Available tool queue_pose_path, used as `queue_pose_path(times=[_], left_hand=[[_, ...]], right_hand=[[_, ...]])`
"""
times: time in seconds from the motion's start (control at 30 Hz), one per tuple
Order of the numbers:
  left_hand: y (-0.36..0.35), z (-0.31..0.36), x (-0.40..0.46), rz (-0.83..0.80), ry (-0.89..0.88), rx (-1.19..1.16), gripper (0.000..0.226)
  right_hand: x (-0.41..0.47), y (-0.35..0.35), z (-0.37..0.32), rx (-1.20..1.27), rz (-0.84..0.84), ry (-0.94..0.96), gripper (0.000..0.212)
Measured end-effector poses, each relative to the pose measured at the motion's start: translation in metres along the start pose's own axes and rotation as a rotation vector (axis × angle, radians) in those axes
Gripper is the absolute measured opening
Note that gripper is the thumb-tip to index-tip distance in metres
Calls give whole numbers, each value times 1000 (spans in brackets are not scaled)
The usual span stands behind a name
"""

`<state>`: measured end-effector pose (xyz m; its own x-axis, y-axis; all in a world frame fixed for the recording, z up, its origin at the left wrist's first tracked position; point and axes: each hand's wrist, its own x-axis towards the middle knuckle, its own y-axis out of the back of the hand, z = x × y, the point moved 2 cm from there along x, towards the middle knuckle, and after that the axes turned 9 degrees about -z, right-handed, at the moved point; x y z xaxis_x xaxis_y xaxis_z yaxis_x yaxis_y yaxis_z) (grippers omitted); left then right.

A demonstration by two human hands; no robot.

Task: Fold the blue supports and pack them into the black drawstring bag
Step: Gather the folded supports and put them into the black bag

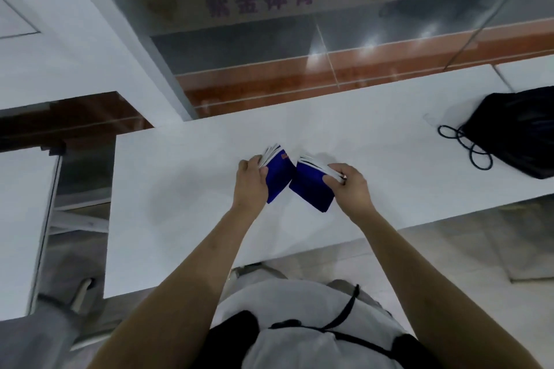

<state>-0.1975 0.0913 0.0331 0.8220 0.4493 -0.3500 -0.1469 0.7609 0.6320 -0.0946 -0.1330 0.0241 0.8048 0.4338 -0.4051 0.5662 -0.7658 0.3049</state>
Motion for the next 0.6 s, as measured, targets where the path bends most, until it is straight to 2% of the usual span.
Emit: queue_pose_path(times=[0.13, 0.4, 0.6], left_hand=[[-49, 72, -8, -3, -53, 8, 39], [-166, 208, -27, -39, -239, 53, 34], [-234, 288, -33, -95, -332, 86, 32]], right_hand=[[-21, 75, 13, 123, 73, 34, 24], [-60, 228, 59, 146, 198, 67, 19], [-88, 310, 88, 189, 324, 32, 21]])
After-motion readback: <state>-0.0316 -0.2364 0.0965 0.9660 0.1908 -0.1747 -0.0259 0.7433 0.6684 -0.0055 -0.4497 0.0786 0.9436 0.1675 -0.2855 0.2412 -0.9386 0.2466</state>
